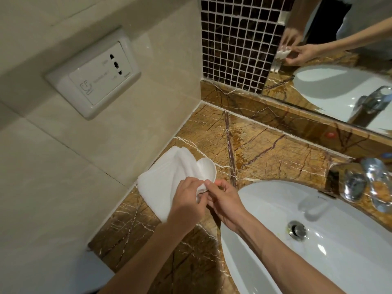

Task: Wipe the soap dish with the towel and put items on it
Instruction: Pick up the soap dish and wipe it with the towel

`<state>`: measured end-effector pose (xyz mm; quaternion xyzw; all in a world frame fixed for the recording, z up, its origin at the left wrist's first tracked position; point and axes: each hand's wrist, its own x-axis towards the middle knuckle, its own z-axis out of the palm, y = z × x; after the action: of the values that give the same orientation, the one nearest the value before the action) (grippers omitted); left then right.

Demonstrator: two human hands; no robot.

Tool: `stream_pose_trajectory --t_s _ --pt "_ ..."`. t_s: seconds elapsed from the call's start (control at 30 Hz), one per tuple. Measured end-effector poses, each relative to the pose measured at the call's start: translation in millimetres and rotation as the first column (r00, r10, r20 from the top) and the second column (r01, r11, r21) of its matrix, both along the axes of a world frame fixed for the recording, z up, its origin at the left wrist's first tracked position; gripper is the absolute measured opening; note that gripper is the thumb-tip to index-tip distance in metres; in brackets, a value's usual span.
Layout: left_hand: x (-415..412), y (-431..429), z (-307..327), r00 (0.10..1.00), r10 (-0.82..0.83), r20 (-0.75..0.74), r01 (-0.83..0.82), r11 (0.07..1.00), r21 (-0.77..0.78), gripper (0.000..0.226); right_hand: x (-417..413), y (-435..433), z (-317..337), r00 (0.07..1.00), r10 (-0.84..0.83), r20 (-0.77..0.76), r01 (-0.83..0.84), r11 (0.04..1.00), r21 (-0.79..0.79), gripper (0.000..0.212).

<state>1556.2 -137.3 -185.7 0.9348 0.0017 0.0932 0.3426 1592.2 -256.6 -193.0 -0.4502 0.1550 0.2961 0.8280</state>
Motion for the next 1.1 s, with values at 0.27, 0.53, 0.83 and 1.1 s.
stream_pose_trajectory --t_s 0.27,0.53,0.83,1.1 --pt "8 7 1 0.998 0.005 -0.058 0.001 0.994 0.106 0.026 -2 1 3 0.981 0.188 0.051 -0.181 0.977 -0.114 0.030" --pt "-5 19 10 0.997 -0.074 -0.012 0.075 0.982 0.172 0.021 23 -14 12 0.950 0.271 -0.154 -0.277 0.961 -0.018 0.033" --pt "-11 7 8 0.998 -0.021 -0.067 0.037 0.969 0.246 0.029 -3 -5 4 0.983 0.126 -0.134 -0.113 0.988 0.103 0.026" --pt "-12 -4 4 0.999 0.031 -0.027 -0.025 0.981 0.195 0.020 -14 1 10 0.994 -0.031 -0.103 0.043 0.992 0.117 0.017"
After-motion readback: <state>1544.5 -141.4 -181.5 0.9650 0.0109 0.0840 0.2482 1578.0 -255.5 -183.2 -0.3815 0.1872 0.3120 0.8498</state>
